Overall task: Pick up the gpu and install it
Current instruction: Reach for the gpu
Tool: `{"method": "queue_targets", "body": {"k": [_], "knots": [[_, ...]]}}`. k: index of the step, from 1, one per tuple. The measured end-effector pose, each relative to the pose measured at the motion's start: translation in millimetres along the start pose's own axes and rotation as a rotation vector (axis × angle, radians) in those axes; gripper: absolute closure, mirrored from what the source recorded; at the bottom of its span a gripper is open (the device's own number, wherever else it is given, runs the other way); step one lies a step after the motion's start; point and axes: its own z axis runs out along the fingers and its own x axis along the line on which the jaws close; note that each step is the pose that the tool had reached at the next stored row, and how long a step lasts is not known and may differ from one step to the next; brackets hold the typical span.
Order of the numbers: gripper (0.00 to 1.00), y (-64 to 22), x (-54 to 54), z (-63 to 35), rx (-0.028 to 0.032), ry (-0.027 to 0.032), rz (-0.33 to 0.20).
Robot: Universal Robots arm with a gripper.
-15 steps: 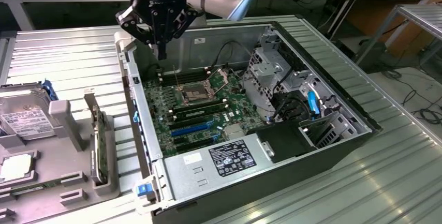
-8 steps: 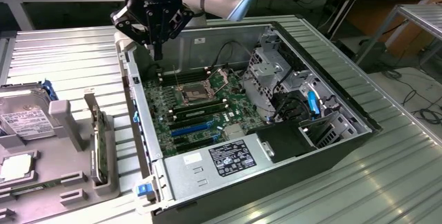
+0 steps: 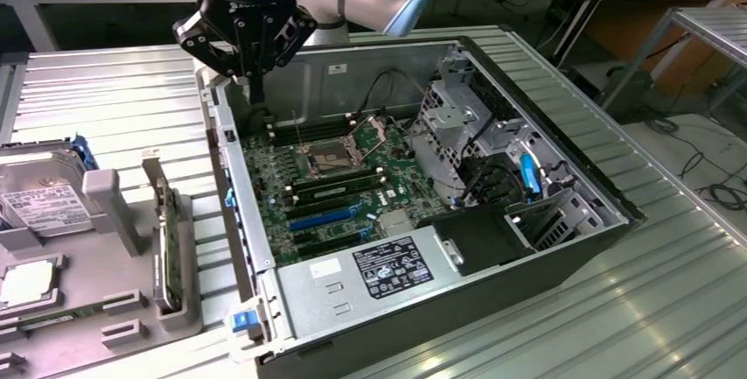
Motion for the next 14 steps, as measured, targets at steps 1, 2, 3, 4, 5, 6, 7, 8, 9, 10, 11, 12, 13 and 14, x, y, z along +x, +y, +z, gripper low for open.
{"method": "queue_targets", "body": {"k": [1, 2, 3, 4, 5, 6, 7, 8, 9, 10, 11, 12, 13, 14], "knots": [[0.89, 0.2, 1.6, 0.0, 0.0000, 0.0000, 0.001], [0.89, 0.6, 3.6, -0.1, 0.0000, -0.0001, 0.002], [0.89, 0.8, 5.1, -0.1, 0.0001, -0.0001, 0.003], [0.89, 0.9, 5.9, -0.1, 0.0000, -0.0002, 0.003], [0.89, 1.3, 7.9, -0.1, 0.0001, -0.0002, 0.004], [0.89, 1.5, 9.1, -0.1, 0.0001, -0.0002, 0.005], [0.89, 1.6, 9.8, -0.1, 0.0001, -0.0002, 0.006], [0.89, 1.7, 10.4, -0.1, 0.0001, -0.0003, 0.006], [0.89, 1.8, 11.3, -0.2, 0.0001, -0.0003, 0.007], [0.89, 2.0, 12.3, -0.2, 0.0002, -0.0003, 0.007], [0.89, 2.2, 13.6, -0.2, 0.0002, -0.0004, 0.008], [0.89, 2.3, 14.7, -0.2, 0.0003, -0.0004, 0.009], [0.89, 2.5, 15.5, -0.2, 0.0002, -0.0004, 0.010], [0.89, 2.6, 16.2, -0.2, 0.0002, -0.0005, 0.011]]}}
